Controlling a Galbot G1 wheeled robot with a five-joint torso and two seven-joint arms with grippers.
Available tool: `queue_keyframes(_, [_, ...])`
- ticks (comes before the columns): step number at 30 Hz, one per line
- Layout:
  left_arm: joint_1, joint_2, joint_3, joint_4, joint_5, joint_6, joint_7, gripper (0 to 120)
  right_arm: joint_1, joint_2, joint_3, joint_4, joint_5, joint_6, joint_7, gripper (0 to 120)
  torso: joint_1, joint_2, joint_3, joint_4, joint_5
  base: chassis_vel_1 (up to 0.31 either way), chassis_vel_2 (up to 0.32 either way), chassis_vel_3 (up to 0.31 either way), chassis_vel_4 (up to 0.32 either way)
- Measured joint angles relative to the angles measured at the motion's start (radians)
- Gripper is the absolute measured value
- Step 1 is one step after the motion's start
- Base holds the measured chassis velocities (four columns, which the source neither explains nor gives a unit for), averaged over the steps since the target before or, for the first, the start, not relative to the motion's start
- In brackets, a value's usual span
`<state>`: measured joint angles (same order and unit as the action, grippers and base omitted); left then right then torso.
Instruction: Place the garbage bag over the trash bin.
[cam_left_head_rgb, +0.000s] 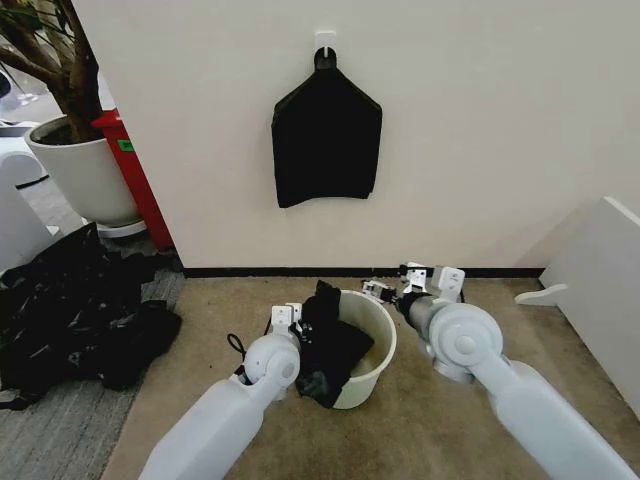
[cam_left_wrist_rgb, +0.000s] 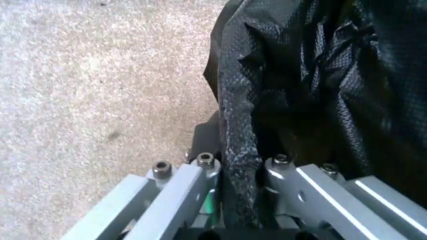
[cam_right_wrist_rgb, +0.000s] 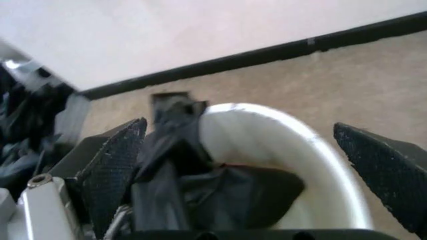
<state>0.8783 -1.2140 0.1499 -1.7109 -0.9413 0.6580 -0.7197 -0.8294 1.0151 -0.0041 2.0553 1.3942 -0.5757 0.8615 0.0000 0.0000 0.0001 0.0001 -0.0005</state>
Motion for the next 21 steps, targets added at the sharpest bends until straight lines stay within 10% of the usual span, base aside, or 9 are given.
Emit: queue_keyframes(21, [0.010,-0.005,0.010,-0.063,0.027,-0.075,-0.055,4,-0.018,0.030,-0.126,0.005,-0.028,-0.095,-0.024,100,0.000,0.000,0.000,-0.0003,0.0004,0.000,0.000,0.000,0.000])
